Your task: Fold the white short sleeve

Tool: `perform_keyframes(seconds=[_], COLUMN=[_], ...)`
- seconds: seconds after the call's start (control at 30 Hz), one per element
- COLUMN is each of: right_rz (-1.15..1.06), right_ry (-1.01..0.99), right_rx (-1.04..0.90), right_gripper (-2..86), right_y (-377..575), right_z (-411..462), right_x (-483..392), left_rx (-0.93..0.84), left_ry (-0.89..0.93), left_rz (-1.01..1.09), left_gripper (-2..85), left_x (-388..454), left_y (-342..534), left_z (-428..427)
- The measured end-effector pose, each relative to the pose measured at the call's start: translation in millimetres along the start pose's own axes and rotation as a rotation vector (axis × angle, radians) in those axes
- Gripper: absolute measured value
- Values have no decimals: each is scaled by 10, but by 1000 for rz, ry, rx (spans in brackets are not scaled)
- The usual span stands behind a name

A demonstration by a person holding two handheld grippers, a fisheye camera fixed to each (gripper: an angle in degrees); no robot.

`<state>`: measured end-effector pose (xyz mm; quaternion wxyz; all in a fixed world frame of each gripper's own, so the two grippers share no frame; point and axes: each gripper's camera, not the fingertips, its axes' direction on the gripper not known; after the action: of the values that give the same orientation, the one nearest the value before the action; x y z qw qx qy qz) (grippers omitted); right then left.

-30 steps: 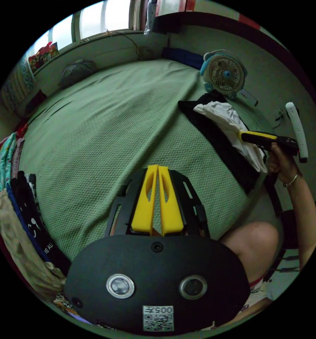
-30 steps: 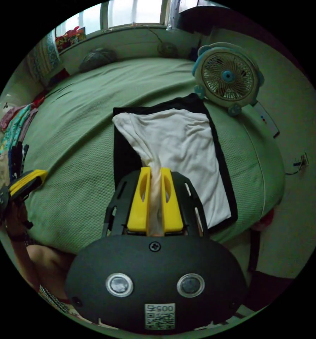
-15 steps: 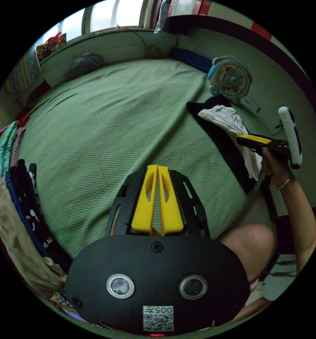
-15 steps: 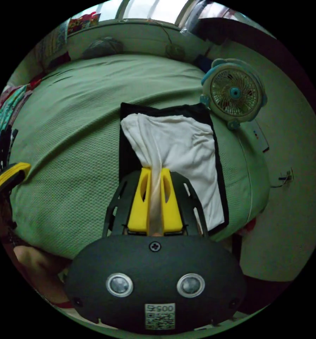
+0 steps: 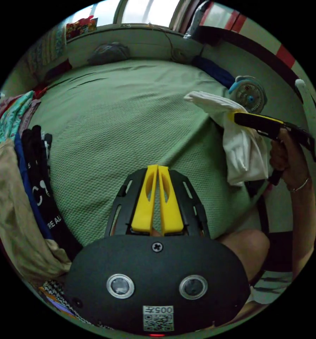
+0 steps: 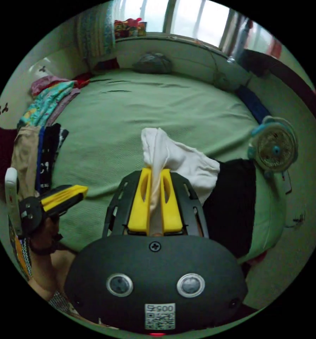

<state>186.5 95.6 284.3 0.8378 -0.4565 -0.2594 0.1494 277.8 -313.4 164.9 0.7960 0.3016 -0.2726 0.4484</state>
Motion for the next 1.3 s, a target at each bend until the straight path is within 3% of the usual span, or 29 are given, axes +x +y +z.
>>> perform_keyframes(seconds=[0.17, 0.23, 0.33, 0.63, 0.8, 1.0, 1.13, 1.3], right_rz=[-131, -131, -107, 127, 73, 71, 120, 152], right_ry=[-138, -171, -121, 0, 33, -9, -21, -61], right_rx=[13, 27, 25, -269, -216, -244, -239, -62], right_gripper=[26, 33, 38, 61, 23, -3, 56, 60], right_y=[-213, -196, -100, 461, 574, 712, 775, 671], right_z=[107, 55, 66, 801, 842, 791, 665, 280], right_x=[-978, -1097, -1041, -551, -695, -653, -664, -855], left_rx=[2, 7, 23, -53, -87, -182, -149, -2], left_ry=[-82, -137, -73, 14, -75, -33, -84, -131], left_rz=[-145, -236, -297, -166, -143, -134, -137, -133], left_gripper=[-7, -6, -7, -7, -6, -6, -6, -6], left_x=[-478, -718, -929, -722, -579, -511, -432, -347], left_y=[172, 284, 407, 250, 271, 510, 618, 653], left_z=[-70, -135, -190, 92, 266, 216, 43, -276])
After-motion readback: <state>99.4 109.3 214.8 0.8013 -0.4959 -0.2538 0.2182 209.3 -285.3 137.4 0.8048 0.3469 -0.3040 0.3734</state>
